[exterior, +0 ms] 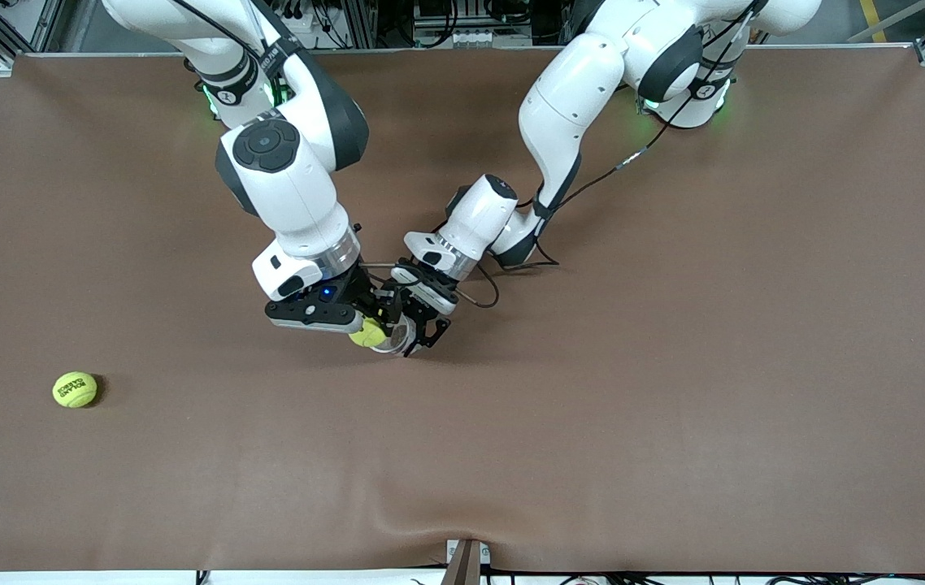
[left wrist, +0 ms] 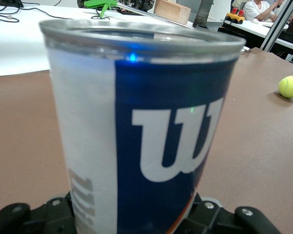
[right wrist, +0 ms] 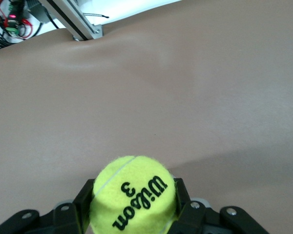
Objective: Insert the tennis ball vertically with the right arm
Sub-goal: 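Carry the Wilson ball with the right gripper over the can opening, then lower the ball into the can and open the right gripper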
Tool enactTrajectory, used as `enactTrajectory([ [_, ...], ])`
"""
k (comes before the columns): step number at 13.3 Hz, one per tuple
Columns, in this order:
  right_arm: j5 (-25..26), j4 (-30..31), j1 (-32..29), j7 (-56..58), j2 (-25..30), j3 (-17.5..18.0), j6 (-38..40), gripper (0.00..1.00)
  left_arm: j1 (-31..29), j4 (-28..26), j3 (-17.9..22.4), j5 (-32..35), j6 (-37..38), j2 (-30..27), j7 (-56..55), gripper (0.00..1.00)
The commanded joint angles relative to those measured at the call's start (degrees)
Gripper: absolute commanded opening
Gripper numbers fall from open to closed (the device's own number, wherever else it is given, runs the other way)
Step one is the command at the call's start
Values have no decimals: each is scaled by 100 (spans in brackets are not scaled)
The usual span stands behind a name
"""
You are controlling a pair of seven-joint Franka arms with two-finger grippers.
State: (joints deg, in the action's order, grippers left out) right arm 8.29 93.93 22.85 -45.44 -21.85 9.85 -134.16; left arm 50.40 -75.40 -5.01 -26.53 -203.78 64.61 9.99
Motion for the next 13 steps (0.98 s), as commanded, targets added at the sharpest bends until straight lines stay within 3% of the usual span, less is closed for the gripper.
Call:
enactTrajectory([
  [1, 182, -164, 123, 0, -161, -80, -49, 0, 119, 174, 70, -159, 5, 104, -85, 77],
  [9, 226, 20, 114, 26, -223, -80, -40, 0, 128, 174, 70, -159, 5, 104, -94, 78],
  [10, 226, 29, 114, 17, -223, -80, -40, 17, 119, 183, 70, -159, 5, 104, -94, 78],
  [11, 226, 55, 114, 9, -232, -80, -40, 46, 119, 183, 70, -159, 5, 104, -94, 78],
  [12, 226, 64, 123, 0, -232, -80, -40, 59, 119, 183, 70, -159, 5, 95, -94, 81],
  [13, 217, 73, 123, -9, -232, -80, -40, 61, 128, 183, 70, -159, 5, 95, -102, 80],
])
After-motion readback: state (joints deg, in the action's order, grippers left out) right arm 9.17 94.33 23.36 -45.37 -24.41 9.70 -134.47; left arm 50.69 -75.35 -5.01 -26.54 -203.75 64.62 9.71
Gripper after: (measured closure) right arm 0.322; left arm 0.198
